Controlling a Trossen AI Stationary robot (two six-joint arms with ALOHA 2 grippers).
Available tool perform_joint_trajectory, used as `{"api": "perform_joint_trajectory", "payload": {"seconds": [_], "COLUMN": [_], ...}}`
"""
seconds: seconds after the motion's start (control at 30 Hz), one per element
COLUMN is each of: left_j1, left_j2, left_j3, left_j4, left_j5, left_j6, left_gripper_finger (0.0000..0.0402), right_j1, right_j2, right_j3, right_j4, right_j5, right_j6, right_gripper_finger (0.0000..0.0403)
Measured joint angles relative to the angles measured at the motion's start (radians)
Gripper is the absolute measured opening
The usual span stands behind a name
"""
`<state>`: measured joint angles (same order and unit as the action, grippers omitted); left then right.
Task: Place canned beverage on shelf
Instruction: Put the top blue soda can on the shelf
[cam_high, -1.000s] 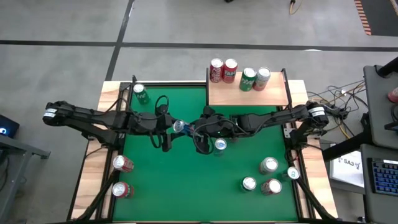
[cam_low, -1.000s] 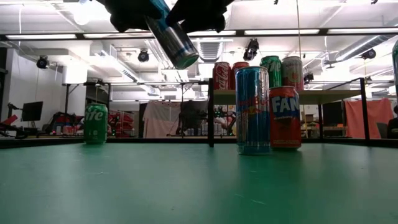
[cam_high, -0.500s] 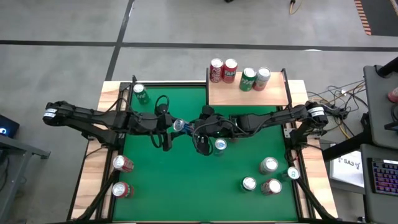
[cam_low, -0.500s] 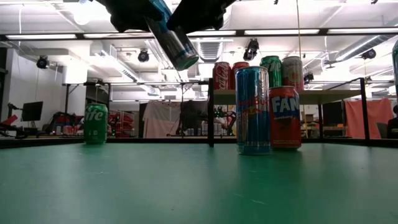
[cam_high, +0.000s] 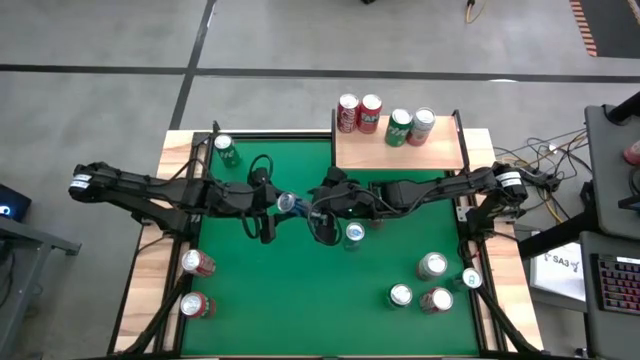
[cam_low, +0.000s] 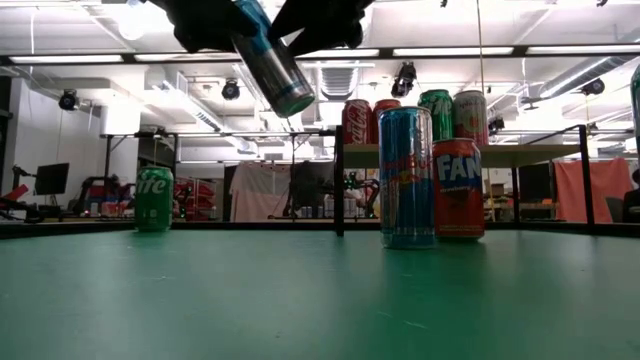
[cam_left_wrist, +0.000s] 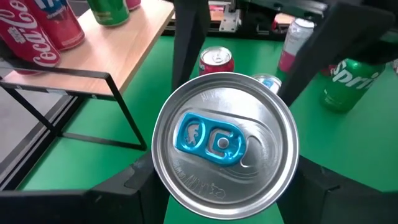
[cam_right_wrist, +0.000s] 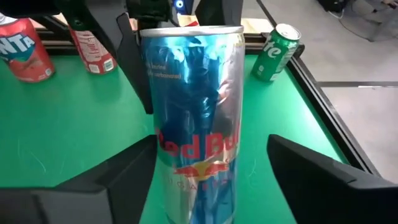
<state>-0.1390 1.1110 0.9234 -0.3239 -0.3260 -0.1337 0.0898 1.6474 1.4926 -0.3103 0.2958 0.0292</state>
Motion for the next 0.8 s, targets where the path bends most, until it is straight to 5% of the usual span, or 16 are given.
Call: {"api": "perform_joint_trajectory", "payload": {"seconds": [0.33,0.5,0.7,0.8], "left_j1": [0.000,0.000,0.001,0.001], "left_j2": [0.000,0.000,0.000,0.000], "left_j3": [0.000,0.000,0.000,0.000], "left_j4": [0.103,0.107,0.112,0.126], "left_j5": [-0.002,-0.004,-0.009,-0.013], "left_j6": [0.011,0.020,0.028,0.037], "left_gripper_finger": [0.0223,0.0228,0.0238,0.0253], "right_j1": [-0.007,-0.008,-0.008,-0.008], "right_j2": [0.018,0.017,0.017,0.012], "right_j3": [0.004,0.005,0.013,0.013], "right_j4": [0.001,0.009,0.006,0.006], "right_j5": [-0.005,0.019,0.015,0.015], "right_j6": [-0.036,-0.005,0.009,0.016], "right_gripper_finger": [0.0356,0.0316,0.0210,0.0208]}}
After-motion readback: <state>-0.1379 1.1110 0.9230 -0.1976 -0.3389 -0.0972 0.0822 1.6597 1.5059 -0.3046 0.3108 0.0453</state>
